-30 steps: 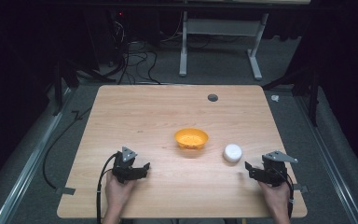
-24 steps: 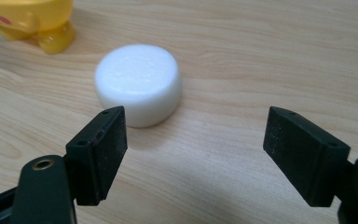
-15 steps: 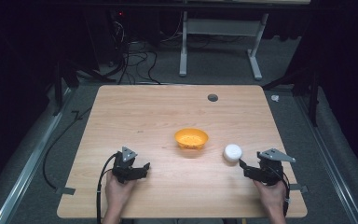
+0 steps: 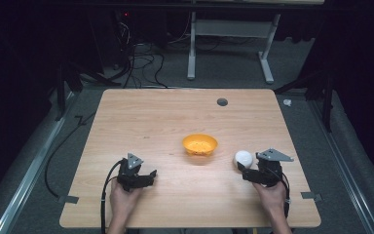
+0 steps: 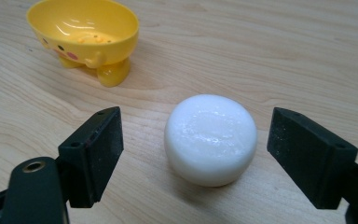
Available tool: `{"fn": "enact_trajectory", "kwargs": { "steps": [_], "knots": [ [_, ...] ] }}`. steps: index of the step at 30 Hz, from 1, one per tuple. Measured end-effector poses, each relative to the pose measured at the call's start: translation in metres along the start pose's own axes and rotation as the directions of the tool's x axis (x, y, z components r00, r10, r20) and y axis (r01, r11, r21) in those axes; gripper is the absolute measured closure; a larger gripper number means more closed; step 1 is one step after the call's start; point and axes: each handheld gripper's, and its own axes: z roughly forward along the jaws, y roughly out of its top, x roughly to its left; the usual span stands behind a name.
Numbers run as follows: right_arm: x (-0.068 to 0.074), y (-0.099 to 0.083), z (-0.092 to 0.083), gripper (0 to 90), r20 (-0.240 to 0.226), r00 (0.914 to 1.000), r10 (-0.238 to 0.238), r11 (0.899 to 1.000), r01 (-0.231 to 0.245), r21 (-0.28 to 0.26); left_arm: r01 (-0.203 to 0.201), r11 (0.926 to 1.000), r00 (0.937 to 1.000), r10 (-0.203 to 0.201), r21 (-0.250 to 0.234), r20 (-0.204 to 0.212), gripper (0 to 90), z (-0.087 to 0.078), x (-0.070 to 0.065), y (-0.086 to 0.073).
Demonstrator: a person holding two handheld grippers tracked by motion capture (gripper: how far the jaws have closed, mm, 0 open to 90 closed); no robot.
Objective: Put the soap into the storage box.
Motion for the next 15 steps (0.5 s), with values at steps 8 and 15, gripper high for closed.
{"fn": "enact_trajectory", "kwargs": {
  "steps": [8,15],
  "knots": [
    [0.002,0.004,0.018,14.7,0.036,0.9988,-0.033,0.998,0.032,0.052,-0.002,1.0000,1.0000,0.002,0.000,0.001,19.9,0.000,0.000,0.000],
    [-0.003,0.003,0.033,13.1,0.048,0.9987,-0.018,0.997,0.014,0.081,-0.002,1.0000,1.0000,0.002,0.000,0.001,19.9,0.000,0.000,0.000]
  ]
}}
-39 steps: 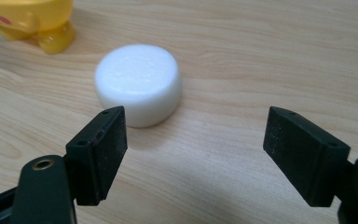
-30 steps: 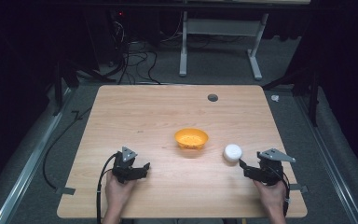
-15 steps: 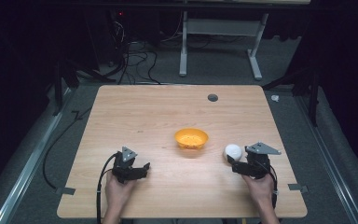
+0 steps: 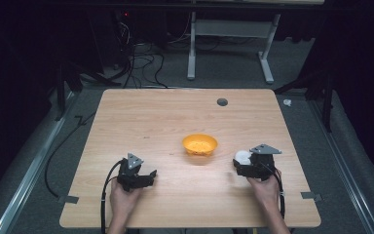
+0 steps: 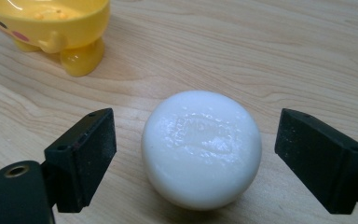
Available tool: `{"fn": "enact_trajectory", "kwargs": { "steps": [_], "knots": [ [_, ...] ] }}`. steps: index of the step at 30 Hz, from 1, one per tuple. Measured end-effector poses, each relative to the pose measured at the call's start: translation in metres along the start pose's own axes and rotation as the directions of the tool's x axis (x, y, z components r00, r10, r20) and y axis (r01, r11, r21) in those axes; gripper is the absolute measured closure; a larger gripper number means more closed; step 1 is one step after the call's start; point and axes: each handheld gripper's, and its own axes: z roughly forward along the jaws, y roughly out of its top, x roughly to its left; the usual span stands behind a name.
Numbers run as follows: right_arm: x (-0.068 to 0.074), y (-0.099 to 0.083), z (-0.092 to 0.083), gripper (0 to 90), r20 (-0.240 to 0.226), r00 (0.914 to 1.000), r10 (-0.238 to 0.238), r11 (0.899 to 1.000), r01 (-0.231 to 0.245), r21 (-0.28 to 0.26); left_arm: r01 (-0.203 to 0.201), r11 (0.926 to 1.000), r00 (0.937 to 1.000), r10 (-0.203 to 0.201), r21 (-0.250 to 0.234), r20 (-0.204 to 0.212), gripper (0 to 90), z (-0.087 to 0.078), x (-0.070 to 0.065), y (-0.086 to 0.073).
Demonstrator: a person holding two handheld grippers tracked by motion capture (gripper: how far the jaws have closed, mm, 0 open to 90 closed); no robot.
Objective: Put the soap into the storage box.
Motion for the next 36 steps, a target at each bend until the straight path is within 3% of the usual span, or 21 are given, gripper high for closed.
{"fn": "enact_trajectory", "kwargs": {
  "steps": [4,14,18,27,36],
  "knots": [
    [0.001,0.000,0.010,13.0,0.005,1.0000,-0.001,0.999,0.001,0.040,0.000,1.0000,1.0000,0.000,0.000,0.000,19.9,0.000,0.000,0.000],
    [-0.001,-0.006,0.021,13.4,0.005,0.9998,0.019,0.997,-0.019,0.069,0.000,1.0000,1.0000,0.000,0.000,-0.001,20.0,0.000,0.000,0.000],
    [-0.001,-0.011,0.025,15.7,0.002,0.9993,0.038,0.993,-0.038,0.114,0.001,1.0000,1.0000,-0.001,0.000,-0.002,20.1,0.000,0.000,0.000],
    [0.000,-0.013,0.024,22.7,0.007,0.9998,0.021,0.996,-0.022,0.086,0.002,1.0000,1.0000,-0.002,-0.001,-0.002,20.3,0.000,0.000,0.000],
    [0.002,-0.012,0.025,23.2,0.007,0.9998,0.021,0.996,-0.021,0.083,0.004,1.0000,1.0000,-0.004,-0.003,-0.008,21.3,0.000,0.000,0.000]
  ]
}}
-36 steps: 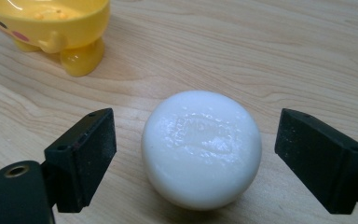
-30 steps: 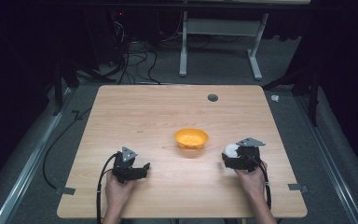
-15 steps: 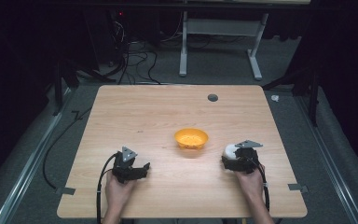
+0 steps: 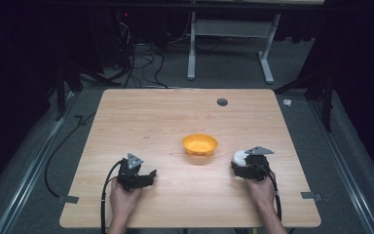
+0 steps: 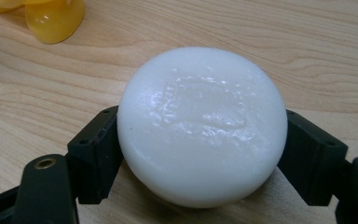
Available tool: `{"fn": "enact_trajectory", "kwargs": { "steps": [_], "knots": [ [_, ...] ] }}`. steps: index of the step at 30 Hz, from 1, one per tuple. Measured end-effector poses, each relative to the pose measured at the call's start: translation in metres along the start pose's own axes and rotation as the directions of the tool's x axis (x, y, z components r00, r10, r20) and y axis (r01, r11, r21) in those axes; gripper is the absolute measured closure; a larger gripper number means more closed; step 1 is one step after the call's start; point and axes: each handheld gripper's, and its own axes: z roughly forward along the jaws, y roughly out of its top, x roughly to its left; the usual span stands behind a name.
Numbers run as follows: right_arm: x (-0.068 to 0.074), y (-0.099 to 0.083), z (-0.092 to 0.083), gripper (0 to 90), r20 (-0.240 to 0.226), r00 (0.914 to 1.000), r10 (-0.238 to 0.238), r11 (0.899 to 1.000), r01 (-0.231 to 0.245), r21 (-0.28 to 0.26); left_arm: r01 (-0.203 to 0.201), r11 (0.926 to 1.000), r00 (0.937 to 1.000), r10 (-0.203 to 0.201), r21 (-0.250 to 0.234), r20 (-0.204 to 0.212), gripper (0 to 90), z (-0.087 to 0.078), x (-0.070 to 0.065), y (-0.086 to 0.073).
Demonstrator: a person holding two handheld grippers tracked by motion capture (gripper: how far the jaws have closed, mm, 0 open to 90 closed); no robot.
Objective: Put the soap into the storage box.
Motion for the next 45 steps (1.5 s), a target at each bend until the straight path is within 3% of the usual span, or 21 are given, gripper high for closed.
{"fn": "enact_trajectory", "kwargs": {
  "steps": [11,20,45],
  "knots": [
    [0.003,0.000,-0.002,23.6,-0.024,0.9997,-0.004,1.000,0.004,0.003,0.001,1.0000,1.0000,-0.001,0.000,0.001,21.3,0.000,0.000,0.000],
    [0.004,0.006,-0.010,23.6,-0.052,0.9987,0.002,0.999,-0.003,-0.032,-0.001,1.0000,1.0000,0.001,0.000,0.001,21.1,0.000,0.000,0.000],
    [0.015,0.033,-0.041,23.6,-0.124,0.9912,-0.046,0.993,0.031,-0.116,-0.006,1.0000,1.0000,0.006,0.002,0.007,20.7,0.000,0.000,0.000]
  ]
}}
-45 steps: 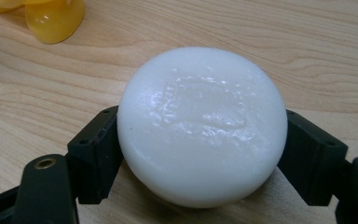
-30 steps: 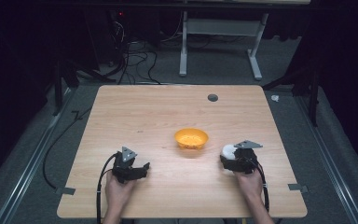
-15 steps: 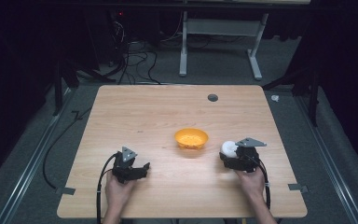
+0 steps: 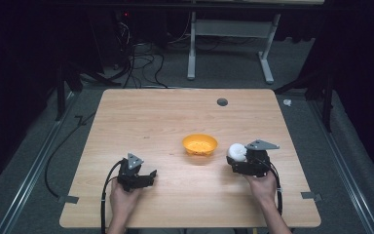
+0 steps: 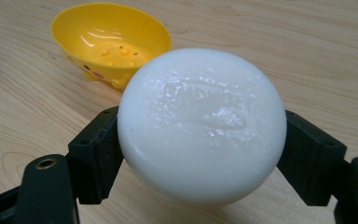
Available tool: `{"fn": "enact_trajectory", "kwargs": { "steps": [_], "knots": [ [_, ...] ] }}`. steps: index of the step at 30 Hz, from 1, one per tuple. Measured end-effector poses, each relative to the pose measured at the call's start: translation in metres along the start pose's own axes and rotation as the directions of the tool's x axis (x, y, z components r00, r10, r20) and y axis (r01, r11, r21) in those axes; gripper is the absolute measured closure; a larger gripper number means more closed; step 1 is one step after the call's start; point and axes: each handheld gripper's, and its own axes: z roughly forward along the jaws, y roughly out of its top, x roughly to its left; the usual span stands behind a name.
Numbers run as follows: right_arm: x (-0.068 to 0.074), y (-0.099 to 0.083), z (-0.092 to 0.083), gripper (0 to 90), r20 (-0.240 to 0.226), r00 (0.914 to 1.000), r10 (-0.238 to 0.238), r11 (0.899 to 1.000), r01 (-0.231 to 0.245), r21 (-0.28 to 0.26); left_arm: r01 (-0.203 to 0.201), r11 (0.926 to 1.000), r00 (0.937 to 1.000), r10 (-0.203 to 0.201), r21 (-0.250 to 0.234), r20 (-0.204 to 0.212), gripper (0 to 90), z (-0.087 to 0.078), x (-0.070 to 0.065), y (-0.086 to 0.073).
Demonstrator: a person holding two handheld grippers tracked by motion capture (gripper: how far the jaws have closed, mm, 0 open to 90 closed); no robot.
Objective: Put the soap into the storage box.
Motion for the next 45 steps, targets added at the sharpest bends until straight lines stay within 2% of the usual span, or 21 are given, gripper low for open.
{"fn": "enact_trajectory", "kwargs": {
  "steps": [5,9,18,45],
  "knots": [
    [0.003,0.012,-0.002,23.6,0.001,0.9997,-0.025,1.000,0.025,-0.003,-0.001,1.0000,1.0000,0.001,0.000,0.001,20.6,0.000,0.000,0.000],
    [0.004,0.017,-0.001,23.6,-0.016,0.9996,-0.022,1.000,0.022,-0.014,-0.001,1.0000,1.0000,0.001,-0.001,0.001,20.7,0.000,0.000,0.000],
    [0.012,0.027,0.002,23.6,-0.020,0.9980,-0.059,0.998,0.059,-0.013,-0.007,1.0000,1.0000,0.007,-0.001,0.003,21.0,0.000,-0.001,0.000],
    [0.037,0.066,0.023,23.6,-0.115,0.9883,-0.099,0.995,0.097,-0.023,-0.001,1.0000,1.0000,0.001,-0.004,0.003,21.9,0.000,0.000,0.000]
  ]
}}
